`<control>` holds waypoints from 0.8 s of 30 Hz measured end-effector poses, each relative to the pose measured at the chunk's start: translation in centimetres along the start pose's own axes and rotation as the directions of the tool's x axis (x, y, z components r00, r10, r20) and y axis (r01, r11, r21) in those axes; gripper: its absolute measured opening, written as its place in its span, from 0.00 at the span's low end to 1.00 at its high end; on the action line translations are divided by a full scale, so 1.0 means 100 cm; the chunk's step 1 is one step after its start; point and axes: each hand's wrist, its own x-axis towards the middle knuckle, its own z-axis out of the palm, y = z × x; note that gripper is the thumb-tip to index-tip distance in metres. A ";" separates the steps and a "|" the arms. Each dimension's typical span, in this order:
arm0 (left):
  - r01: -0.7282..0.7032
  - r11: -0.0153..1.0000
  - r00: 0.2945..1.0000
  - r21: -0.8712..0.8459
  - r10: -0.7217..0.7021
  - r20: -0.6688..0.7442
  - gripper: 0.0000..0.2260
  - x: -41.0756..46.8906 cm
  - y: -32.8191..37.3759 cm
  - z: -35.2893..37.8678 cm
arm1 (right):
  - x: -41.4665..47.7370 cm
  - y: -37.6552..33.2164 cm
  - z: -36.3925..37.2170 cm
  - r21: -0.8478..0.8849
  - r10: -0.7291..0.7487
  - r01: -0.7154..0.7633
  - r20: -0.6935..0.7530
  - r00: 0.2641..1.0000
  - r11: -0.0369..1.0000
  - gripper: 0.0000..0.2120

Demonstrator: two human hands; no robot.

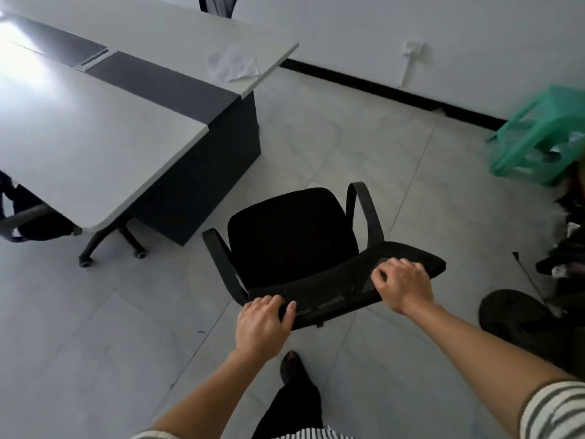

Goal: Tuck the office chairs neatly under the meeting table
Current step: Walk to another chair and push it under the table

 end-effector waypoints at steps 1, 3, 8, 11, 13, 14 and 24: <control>0.008 1.000 1.000 0.001 -0.008 0.004 0.19 0.017 -0.006 -0.006 | 0.018 -0.009 -0.004 -0.007 -0.006 0.006 0.013 1.000 1.000 0.22; 0.010 1.000 1.000 0.006 -0.010 0.005 0.19 0.051 -0.020 -0.019 | 0.052 -0.027 -0.009 -0.007 -0.012 0.012 0.021 1.000 1.000 0.19; 0.057 0.998 0.998 0.036 -0.057 -0.006 0.17 0.128 -0.060 -0.045 | 0.125 -0.069 -0.019 -0.023 -0.053 0.054 0.022 0.998 0.998 0.20; 0.087 0.996 0.996 0.031 -0.087 -0.017 0.18 0.170 -0.074 -0.055 | 0.169 -0.086 -0.026 -0.017 -0.087 0.087 0.017 0.996 0.996 0.23; 0.111 0.993 0.994 0.031 -0.110 -0.027 0.17 0.199 -0.081 -0.061 | 0.200 -0.095 -0.030 -0.010 -0.109 0.109 0.016 0.994 0.994 0.22; 0.126 0.992 0.992 0.029 -0.125 -0.033 0.16 0.212 -0.084 -0.065 | 0.215 -0.100 -0.032 -0.005 -0.119 0.119 0.018 0.993 0.993 0.21; 0.277 0.961 0.950 0.023 -0.270 -0.156 0.21 0.314 -0.094 -0.083 | 0.353 -0.126 -0.056 -0.005 -0.286 0.287 0.084 0.955 0.958 0.23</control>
